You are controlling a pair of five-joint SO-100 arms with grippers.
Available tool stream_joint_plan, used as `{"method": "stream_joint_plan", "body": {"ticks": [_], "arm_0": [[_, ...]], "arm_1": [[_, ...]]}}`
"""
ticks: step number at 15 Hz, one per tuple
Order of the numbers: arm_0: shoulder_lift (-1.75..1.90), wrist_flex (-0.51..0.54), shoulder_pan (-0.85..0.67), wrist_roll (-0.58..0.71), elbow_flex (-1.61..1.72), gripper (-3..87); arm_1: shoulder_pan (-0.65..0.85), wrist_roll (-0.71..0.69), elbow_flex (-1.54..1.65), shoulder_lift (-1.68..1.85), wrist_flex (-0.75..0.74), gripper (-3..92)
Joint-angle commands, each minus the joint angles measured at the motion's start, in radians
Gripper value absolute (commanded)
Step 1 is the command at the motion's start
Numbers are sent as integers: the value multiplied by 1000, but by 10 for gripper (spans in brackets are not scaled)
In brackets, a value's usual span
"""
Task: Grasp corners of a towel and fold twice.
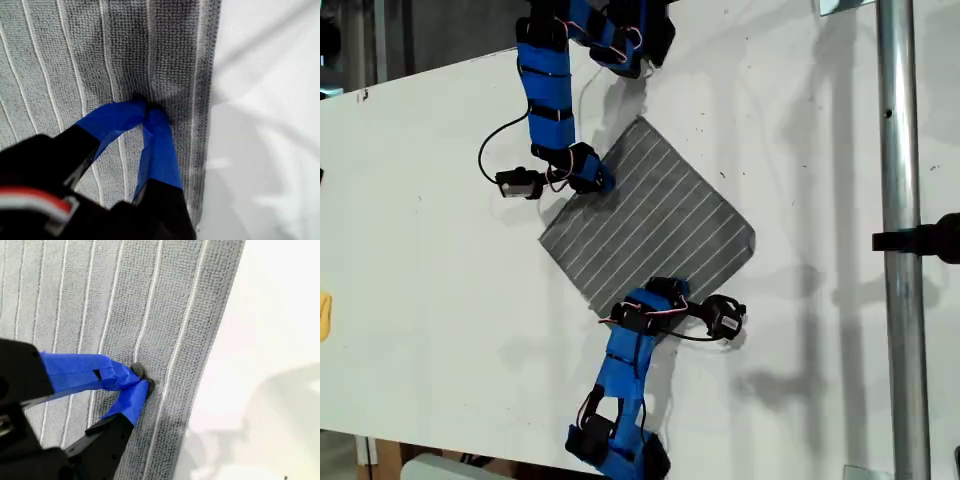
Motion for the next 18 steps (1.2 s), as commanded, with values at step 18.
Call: {"method": "stream_joint_plan", "body": {"ticks": [18], "arm_0": [[853,-55,-28,25,1002,-15]], "arm_1": [[-437,377,-244,-77,153,-3]]}}
